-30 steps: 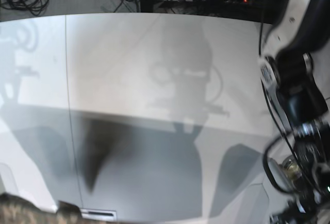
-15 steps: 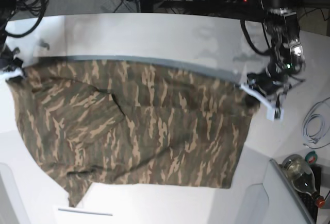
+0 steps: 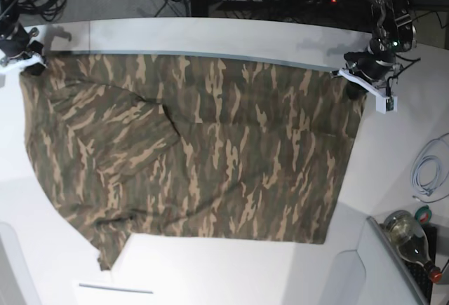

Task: Layout the t-shirt on the table in an organized manner, then fold the t-shirt properly
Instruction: 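Lift the shirt edge with both grippers and lay it back flat, then pull the shirt edge taut with both grippers and release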

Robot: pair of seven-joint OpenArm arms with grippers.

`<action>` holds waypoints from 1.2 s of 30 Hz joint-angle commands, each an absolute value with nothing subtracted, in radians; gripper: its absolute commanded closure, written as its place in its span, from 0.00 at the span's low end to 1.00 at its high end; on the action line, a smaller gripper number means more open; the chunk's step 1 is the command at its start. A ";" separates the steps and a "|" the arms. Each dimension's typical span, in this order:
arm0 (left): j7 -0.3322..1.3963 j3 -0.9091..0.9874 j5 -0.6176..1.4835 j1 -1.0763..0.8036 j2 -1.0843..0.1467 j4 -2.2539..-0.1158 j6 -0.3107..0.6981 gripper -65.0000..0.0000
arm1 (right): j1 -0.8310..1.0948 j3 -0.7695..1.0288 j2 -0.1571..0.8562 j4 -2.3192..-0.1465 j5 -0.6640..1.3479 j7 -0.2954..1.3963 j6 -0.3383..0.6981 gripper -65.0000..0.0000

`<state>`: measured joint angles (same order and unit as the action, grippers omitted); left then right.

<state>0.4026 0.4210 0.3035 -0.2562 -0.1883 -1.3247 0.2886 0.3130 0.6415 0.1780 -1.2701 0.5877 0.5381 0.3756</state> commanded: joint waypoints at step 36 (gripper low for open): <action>0.338 0.558 0.305 -0.361 -0.171 -1.297 0.285 0.92 | 0.410 0.651 0.154 -1.297 0.598 0.501 0.377 0.77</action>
